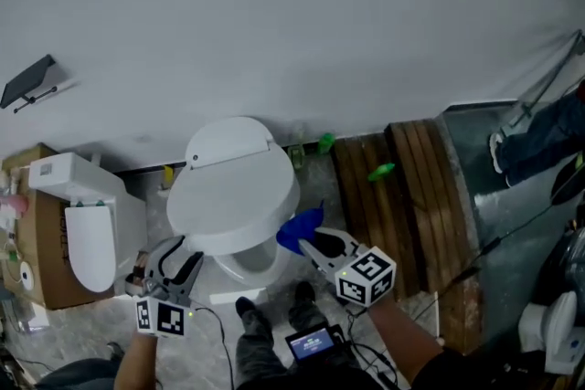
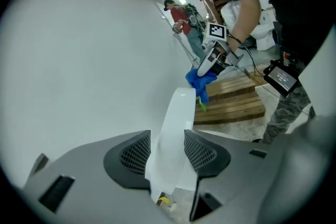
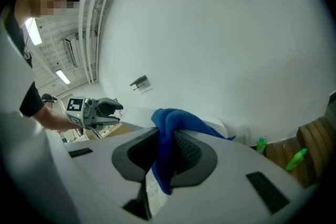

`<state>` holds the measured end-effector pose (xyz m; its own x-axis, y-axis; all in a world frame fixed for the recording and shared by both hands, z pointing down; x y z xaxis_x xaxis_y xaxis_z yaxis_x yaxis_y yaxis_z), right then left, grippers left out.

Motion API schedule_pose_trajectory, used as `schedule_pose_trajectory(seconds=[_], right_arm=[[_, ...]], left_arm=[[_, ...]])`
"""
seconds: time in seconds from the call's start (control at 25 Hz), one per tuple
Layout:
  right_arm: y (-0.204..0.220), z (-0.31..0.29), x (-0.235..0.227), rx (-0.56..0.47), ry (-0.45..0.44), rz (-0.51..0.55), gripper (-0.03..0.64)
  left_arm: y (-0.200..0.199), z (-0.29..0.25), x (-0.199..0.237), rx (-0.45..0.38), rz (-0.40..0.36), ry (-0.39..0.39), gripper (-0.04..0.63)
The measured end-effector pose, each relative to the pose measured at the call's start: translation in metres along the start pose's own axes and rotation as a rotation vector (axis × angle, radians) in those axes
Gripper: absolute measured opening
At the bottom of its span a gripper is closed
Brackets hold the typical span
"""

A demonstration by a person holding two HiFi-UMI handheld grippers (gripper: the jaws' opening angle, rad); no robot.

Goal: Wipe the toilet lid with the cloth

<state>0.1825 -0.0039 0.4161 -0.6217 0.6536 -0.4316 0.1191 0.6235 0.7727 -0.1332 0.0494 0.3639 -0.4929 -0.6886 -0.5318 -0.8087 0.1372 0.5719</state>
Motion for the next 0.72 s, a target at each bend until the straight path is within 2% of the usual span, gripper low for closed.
schedule_pose_trajectory(seconds=[0.16,0.32,0.48,0.72], right_arm=[[-0.039,-0.031,0.005,-0.052,-0.002,0.047,0.067],[-0.071,-0.060,0.012,-0.072,-0.011,0.093,0.067],[-0.092,-0.070,0.007,-0.096,-0.011,0.085,0.067],[-0.118,-0.085,0.001,-0.112,-0.004,0.069,0.067]], left_arm=[[-0.008,-0.001,0.020,-0.001,-0.014,-0.014,0.196],[-0.012,-0.002,0.040,0.004,0.053,-0.052,0.196],[-0.018,-0.006,0.053,0.005,0.047,-0.089,0.164],[-0.025,-0.007,0.062,0.025,0.025,-0.096,0.166]])
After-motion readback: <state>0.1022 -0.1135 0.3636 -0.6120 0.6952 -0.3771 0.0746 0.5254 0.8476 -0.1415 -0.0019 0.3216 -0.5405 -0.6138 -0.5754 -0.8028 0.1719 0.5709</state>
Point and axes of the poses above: the fingertips, and each gripper's own axes: z backward along the fingers, x to its left, y out of its underside, the point moved 9 cm from there along z, backward along the fingers, and after that the axes turned 7 degrees about x, right-handed, at the moved point
